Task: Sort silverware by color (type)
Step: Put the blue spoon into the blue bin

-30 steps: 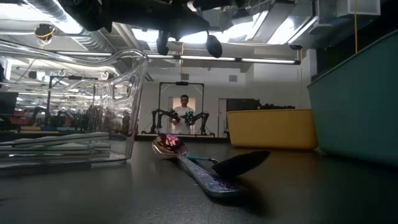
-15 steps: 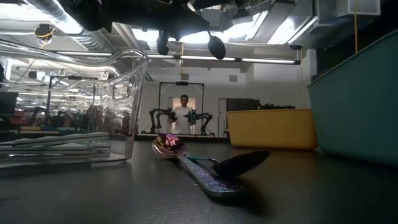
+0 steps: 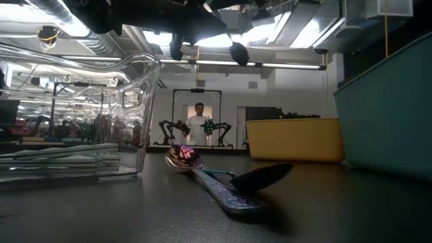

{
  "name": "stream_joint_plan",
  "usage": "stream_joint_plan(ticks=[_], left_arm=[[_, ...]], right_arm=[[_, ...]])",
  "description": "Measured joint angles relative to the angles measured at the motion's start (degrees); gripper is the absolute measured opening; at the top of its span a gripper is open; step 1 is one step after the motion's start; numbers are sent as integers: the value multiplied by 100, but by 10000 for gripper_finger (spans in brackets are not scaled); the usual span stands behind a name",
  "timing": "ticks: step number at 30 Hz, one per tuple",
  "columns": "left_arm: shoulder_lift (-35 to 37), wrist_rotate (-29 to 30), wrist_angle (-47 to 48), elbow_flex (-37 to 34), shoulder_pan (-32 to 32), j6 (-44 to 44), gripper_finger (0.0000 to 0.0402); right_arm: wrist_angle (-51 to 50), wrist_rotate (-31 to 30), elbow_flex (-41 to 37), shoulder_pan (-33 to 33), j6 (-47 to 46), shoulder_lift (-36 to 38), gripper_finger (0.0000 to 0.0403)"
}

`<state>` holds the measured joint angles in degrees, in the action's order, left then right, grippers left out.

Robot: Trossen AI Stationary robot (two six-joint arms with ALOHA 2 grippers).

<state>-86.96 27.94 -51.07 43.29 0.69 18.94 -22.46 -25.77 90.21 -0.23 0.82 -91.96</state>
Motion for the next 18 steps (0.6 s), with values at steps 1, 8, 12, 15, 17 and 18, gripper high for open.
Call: stream_joint_plan(ticks=[1,8,12,15,17,18], left_arm=[[0,-2,-2,0,0,0,36],[0,-17,-1,0,4,-2,54],[0,-19,54,0,4,-2,70],[0,-22,262,0,4,-4,82],[0,-20,385,1,4,-4,89],[0,-19,485,2,4,-4,92]], right_arm=[[-5,-12,0,0,26,0,1],[-4,-88,0,4,162,7,0],[-24,-246,0,0,347,28,0],[-144,-256,0,0,401,133,0],[-301,-261,0,0,402,259,0],[-407,-257,0,-2,390,343,0]])
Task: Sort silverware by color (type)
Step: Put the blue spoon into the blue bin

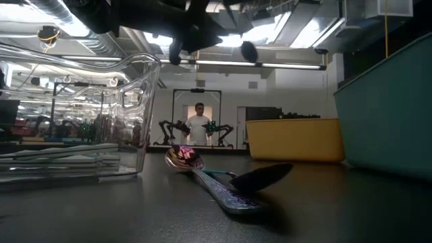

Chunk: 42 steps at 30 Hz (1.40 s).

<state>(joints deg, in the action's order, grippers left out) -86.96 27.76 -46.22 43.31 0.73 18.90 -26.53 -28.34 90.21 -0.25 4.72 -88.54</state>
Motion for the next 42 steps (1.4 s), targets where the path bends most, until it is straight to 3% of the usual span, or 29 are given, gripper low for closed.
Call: stream_joint_plan(ticks=[7,16,21,31,42], left_arm=[[0,1,562,0,0,2,102],[0,6,814,0,0,-2,94],[0,6,819,0,0,-2,94],[0,6,820,0,0,-2,94],[0,6,820,0,0,-1,94]], right_arm=[[-1443,126,1,-11,-1159,802,0],[-3686,1650,7,-9,-4301,1966,0],[-4887,1884,3,-294,-5531,2013,0],[-4580,1898,-1164,-1505,-7174,1970,0],[-3366,2040,-2693,-2573,-8625,1970,0]])
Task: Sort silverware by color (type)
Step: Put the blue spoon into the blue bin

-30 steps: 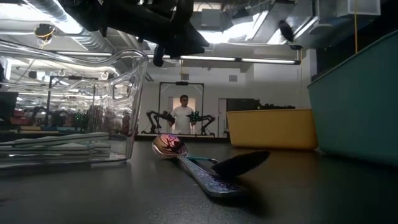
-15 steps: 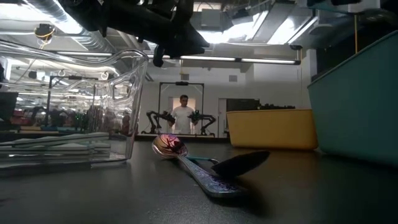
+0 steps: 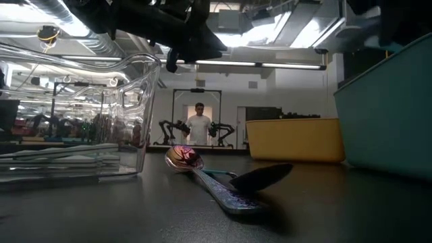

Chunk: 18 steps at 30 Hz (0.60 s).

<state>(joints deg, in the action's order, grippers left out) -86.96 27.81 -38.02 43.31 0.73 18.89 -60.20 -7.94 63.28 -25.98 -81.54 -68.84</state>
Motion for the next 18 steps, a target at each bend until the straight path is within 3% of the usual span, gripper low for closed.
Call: stream_joint_plan(ticks=[18], left_arm=[[0,-1,-2,-2,0,4,94]], right_arm=[[224,-39,-1266,-64,-289,0,0]])
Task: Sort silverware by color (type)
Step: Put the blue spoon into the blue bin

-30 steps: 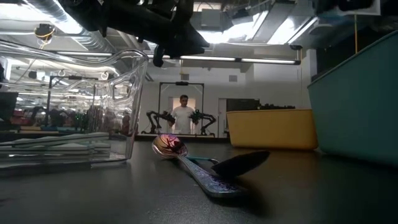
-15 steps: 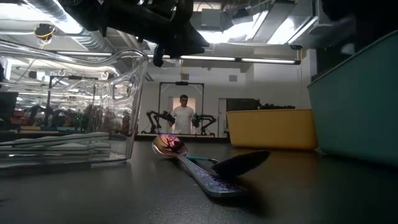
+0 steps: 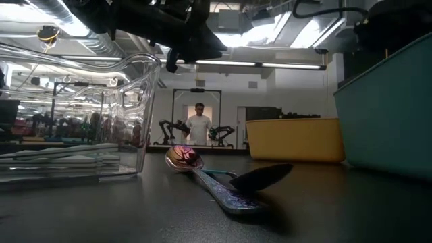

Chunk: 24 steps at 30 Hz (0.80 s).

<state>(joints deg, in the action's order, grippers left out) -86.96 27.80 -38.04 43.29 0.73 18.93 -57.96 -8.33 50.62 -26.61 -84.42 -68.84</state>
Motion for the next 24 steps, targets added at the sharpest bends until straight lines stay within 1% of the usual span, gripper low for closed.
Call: stream_joint_plan(ticks=[4,10,20,24], left_arm=[[0,-1,0,0,0,1,94],[0,-1,0,0,0,3,94],[0,-1,-2,0,-1,6,94],[0,0,-2,0,0,8,94]], right_arm=[[116,-281,-88,0,0,-2,2],[101,-309,-92,0,0,-4,16],[97,-313,-92,0,0,-4,72],[94,-313,-92,0,2,-4,86]])
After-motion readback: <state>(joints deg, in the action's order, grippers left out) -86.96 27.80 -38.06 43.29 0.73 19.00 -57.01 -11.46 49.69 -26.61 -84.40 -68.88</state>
